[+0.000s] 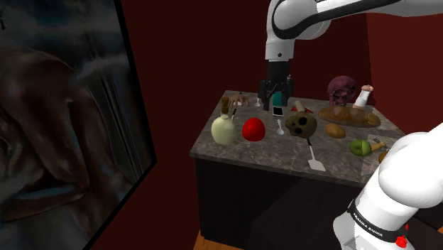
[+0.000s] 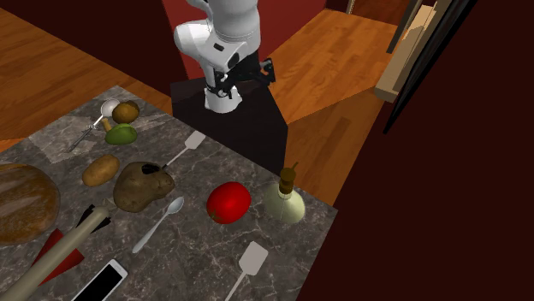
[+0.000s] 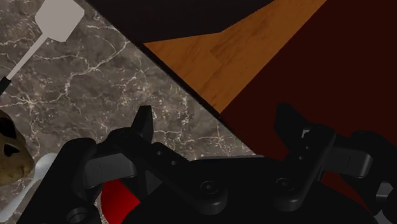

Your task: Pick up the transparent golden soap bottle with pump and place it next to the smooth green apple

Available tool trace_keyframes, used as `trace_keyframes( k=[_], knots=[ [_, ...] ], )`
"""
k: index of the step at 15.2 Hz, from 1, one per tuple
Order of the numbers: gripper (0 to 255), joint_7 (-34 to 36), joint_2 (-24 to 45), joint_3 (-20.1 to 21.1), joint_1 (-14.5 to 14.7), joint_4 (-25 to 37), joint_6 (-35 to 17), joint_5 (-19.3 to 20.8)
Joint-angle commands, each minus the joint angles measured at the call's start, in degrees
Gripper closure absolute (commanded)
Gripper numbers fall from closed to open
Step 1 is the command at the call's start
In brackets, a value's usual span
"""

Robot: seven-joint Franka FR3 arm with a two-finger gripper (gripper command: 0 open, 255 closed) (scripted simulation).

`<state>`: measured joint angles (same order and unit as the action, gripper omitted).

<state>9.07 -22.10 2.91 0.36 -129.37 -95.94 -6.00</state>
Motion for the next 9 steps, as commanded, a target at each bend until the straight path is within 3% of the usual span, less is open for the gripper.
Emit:
trace_keyframes(
  k=[1, 9],
  knots=[
    [0, 0.5, 4.83, 0.23, -0.06, 3.89, -1.69, 0.0],
    [0, 2.94, 21.24, 0.99, 0.1, 19.29, -5.45, 0.41]
  ],
)
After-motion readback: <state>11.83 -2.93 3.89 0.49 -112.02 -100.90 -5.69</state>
